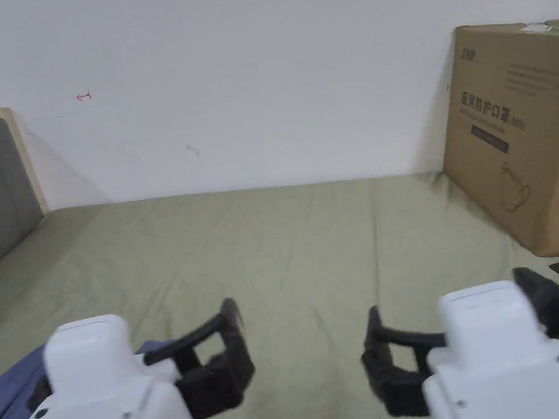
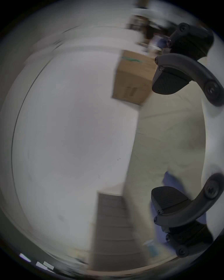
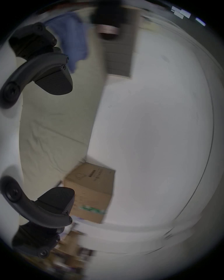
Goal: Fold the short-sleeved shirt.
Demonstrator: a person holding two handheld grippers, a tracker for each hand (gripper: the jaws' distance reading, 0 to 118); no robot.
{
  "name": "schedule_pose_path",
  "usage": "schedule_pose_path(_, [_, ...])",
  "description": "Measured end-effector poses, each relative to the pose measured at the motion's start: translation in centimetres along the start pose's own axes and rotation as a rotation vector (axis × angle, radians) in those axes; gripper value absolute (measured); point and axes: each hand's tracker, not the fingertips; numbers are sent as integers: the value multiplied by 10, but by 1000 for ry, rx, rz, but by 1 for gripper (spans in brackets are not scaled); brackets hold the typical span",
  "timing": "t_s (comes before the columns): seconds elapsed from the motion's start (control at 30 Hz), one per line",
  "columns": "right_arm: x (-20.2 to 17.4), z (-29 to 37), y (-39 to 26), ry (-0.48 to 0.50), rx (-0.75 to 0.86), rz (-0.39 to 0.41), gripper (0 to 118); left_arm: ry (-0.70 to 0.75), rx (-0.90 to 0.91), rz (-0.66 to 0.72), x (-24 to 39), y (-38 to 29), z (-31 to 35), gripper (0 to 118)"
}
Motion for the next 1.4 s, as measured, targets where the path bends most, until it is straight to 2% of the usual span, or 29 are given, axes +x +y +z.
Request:
schedule_pose_path(0.03, [8, -1, -3, -20, -11, -100, 118, 18, -25, -104, 8, -2, 0, 118])
schedule_pose_path(0.07, [12, -1, -7, -34, -32, -166, 118, 58, -42, -190, 16, -6, 0, 118])
schedule_pose_path(0.13, [16, -3, -15, -31, -86, -231, 118, 113, -29, -248, 21, -17, 0, 118])
schedule_pose_path(0.2, [11, -4, -20, -16, -87, -192, 118, 79, -22, -184, 17, -20, 2, 118])
schedule_pose_path(0.23, [8, -4, -22, -29, -91, -139, 118, 47, -45, -119, 13, -18, 2, 118])
schedule_pose_path(0.3, [0, -5, -21, -44, -87, -54, 118, 49, -39, -74, 8, -16, 3, 118])
schedule_pose_path(0.53, [0, 0, -13, -14, -56, -89, 118, 83, 15, -79, 6, -10, 7, 118])
schedule_pose_path(0.63, [0, 3, -12, -28, -40, -53, 118, 93, 6, -56, 7, -11, 7, 118])
schedule_pose_path(0.7, [1, 4, -13, -44, -27, -33, 114, 87, -12, -28, 5, -9, 8, 117])
schedule_pose_path(0.73, [3, 6, -14, -35, -23, -27, 107, 71, -20, -12, 5, -7, 9, 115])
schedule_pose_path(0.77, [6, 8, -15, -9, -3, -30, 90, 70, -24, 1, 6, -5, 10, 103])
schedule_pose_path(0.8, [7, 7, -15, -16, -10, -30, 70, 68, -22, 6, 7, -4, 12, 80])
schedule_pose_path(0.87, [6, 5, -15, -43, -33, -19, 29, 89, 10, 10, 10, -4, 13, 11])
schedule_pose_path(0.9, [7, 4, -16, -50, -34, -22, 18, 122, 11, -7, 11, -4, 12, 4])
schedule_pose_path(1.0, [13, 3, -17, -72, -43, -45, 0, 79, -3, -63, 11, -5, 15, 0])
schedule_pose_path(1.17, [22, 2, -15, -73, -56, -68, 0, 82, -5, 4, 11, -2, 15, 0])
schedule_pose_path(1.23, [23, 3, -16, -68, -57, -70, 0, 92, -7, -13, 10, -3, 15, 0])
schedule_pose_path(1.3, [23, 1, -15, -45, -69, -80, 0, 116, -18, -51, 11, -2, 14, 0])
schedule_pose_path(1.4, [14, 0, -14, 13, -79, -90, 0, 119, -17, -17, 1, 0, 16, 0])
